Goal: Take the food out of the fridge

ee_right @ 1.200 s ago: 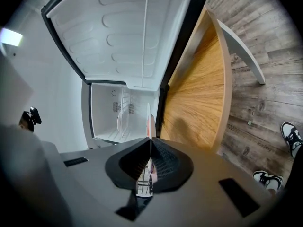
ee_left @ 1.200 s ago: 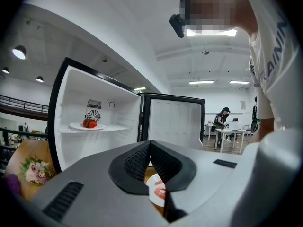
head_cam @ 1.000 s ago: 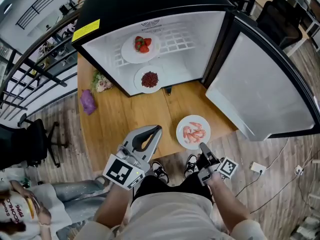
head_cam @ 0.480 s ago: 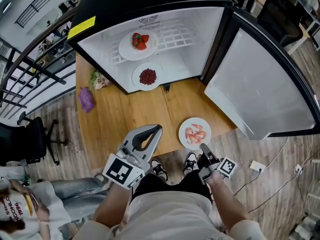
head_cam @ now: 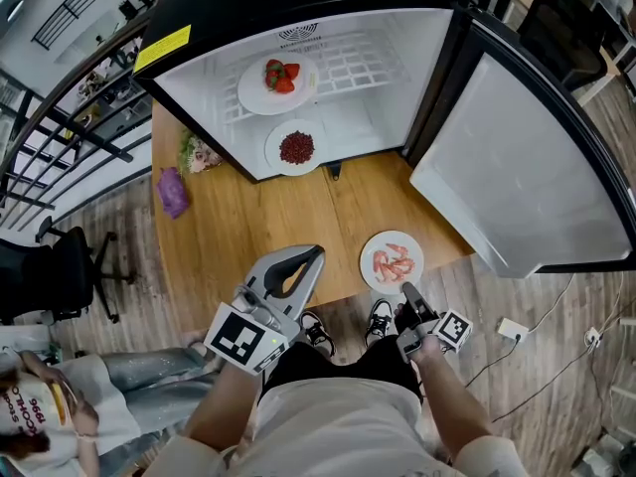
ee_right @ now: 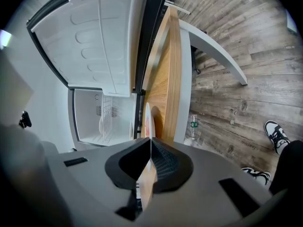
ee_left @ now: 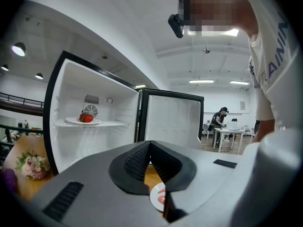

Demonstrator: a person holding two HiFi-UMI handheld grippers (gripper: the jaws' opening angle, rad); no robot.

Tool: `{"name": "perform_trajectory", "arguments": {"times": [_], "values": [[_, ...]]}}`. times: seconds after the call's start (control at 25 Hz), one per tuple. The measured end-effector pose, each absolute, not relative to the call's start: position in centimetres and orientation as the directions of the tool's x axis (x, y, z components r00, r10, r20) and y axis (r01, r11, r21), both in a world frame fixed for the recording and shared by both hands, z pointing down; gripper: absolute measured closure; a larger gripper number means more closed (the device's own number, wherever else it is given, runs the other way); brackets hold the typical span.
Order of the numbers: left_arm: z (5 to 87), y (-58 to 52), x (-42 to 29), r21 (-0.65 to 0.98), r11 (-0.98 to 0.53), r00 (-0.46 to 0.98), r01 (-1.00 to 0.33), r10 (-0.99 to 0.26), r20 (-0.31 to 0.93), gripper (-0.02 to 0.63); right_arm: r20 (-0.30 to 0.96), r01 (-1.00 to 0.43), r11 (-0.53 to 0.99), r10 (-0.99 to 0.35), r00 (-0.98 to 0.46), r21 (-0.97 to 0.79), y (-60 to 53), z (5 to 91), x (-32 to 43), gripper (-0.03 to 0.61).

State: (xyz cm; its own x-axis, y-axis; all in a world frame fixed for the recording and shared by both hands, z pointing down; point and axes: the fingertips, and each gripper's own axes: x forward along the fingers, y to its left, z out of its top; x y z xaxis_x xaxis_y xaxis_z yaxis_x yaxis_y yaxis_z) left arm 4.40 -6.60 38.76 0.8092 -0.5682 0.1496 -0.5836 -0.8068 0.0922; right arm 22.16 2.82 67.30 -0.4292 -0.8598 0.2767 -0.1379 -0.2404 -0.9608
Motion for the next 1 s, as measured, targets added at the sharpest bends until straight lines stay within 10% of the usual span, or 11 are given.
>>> {"name": "perform_trajectory", "arguments": {"times": [1.0], "values": [[38.4,-6.4,4.1,0.101,-0.821,0.826,-0.562,-0.551,0.118,0.606,0.348,-0.172,-0.303,-0.842,-0.411,-0.937,2.6,68.2,22.8,0.486]]}}
